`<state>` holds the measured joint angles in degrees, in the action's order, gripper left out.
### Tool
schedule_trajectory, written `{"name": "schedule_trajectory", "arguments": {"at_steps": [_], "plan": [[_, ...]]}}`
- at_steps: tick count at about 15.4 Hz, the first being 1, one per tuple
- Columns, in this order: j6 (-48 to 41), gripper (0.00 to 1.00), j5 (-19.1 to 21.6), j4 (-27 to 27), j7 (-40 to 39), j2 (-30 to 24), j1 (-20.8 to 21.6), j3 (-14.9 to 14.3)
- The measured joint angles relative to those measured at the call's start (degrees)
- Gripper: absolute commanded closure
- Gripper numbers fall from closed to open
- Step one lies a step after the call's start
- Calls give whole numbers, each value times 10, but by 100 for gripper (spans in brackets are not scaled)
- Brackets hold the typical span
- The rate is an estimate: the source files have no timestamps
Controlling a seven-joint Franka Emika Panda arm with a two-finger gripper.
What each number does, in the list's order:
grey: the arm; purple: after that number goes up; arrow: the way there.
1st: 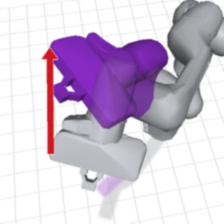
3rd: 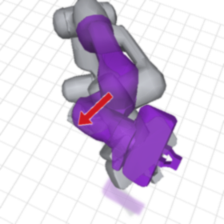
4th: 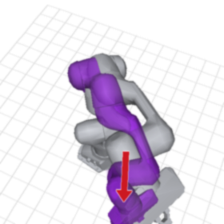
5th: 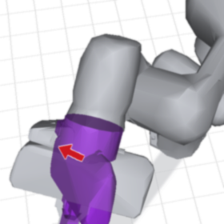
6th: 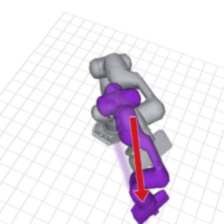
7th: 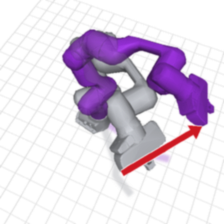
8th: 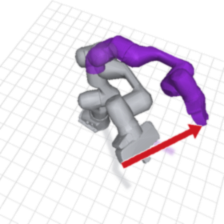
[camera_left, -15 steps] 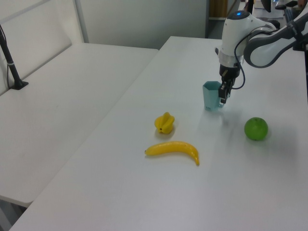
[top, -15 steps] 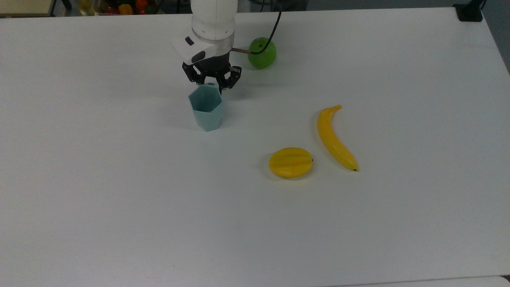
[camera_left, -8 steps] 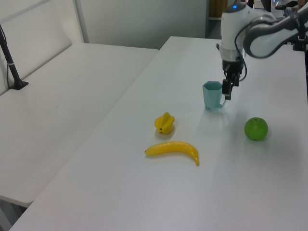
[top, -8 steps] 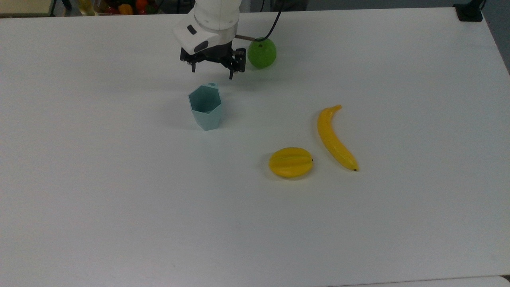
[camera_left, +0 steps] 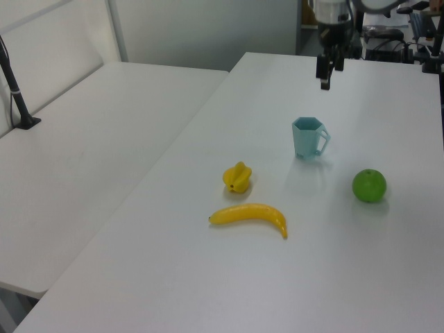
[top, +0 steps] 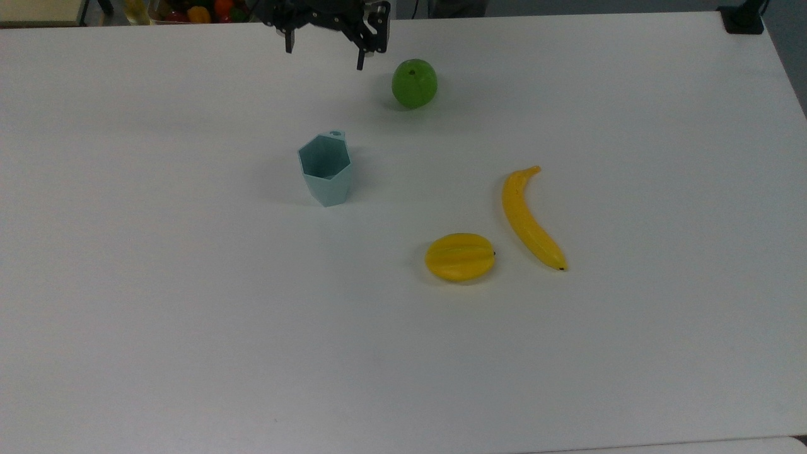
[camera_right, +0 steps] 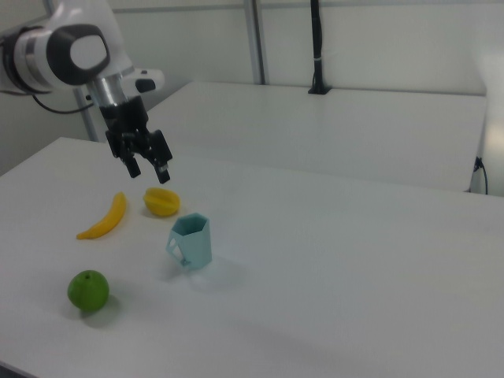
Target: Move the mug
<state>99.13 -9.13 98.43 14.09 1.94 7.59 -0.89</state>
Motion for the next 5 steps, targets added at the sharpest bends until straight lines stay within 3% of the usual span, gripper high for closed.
{"name": "schedule_trajectory", "arguments": {"at_steps": [5], "plan": [[-75,0,24,-46,-13,-20,-2,-12]]}}
